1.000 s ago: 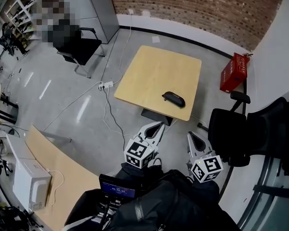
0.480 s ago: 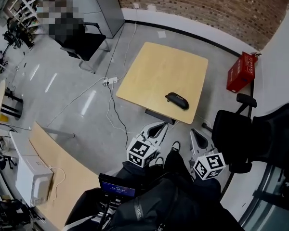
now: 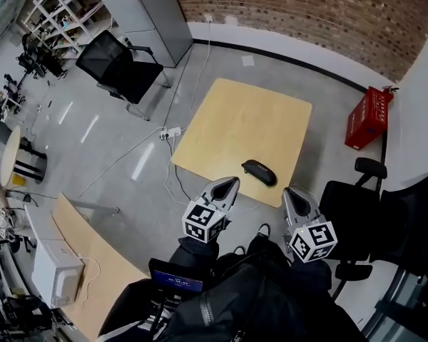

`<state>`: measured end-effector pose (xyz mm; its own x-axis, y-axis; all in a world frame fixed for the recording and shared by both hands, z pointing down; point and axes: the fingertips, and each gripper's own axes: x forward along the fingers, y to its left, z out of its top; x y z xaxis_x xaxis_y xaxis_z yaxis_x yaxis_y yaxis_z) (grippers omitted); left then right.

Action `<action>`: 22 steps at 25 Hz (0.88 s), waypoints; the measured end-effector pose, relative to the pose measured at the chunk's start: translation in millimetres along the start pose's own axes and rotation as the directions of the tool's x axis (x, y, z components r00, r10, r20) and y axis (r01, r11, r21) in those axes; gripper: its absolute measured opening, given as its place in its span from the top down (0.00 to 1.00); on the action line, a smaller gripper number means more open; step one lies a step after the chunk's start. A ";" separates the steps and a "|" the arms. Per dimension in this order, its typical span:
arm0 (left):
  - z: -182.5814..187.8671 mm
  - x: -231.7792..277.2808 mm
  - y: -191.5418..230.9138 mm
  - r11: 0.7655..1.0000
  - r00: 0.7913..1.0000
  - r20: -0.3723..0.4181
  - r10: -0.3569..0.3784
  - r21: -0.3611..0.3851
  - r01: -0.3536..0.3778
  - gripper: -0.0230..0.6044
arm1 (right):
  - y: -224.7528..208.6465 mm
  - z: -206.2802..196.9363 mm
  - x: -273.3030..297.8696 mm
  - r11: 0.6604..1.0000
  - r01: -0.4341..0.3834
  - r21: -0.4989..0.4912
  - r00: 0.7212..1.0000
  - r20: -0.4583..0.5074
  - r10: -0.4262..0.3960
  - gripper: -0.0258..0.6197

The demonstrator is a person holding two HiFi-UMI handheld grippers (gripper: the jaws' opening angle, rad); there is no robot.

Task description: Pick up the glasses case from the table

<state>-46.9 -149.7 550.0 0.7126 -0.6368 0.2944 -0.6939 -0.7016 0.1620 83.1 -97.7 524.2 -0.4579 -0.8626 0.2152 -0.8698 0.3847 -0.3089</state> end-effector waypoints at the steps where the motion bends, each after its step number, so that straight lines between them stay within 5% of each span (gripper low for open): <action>1: 0.6 6.4 3.1 1.000 1.000 -0.005 0.007 -0.004 -0.007 0.97 | -7.7 3.5 3.1 1.000 -0.003 0.004 1.000 0.002 0.003 0.95; 13: -45.7 74.0 38.7 0.997 0.984 -0.173 0.030 0.073 -0.017 0.97 | -69.4 -2.9 23.1 0.997 0.000 0.078 0.999 -0.035 0.002 0.95; 22: -118.2 113.8 66.1 0.992 0.935 -0.352 -0.043 0.094 0.081 0.97 | -87.9 -13.3 29.6 0.992 0.096 0.080 0.991 -0.098 -0.088 0.95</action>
<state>-23.9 -230.7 705.5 0.6599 -0.4524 0.5999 -0.6207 -0.7781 0.0960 143.5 -152.6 570.0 -0.3952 -0.8567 0.3314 -0.8924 0.2726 -0.3595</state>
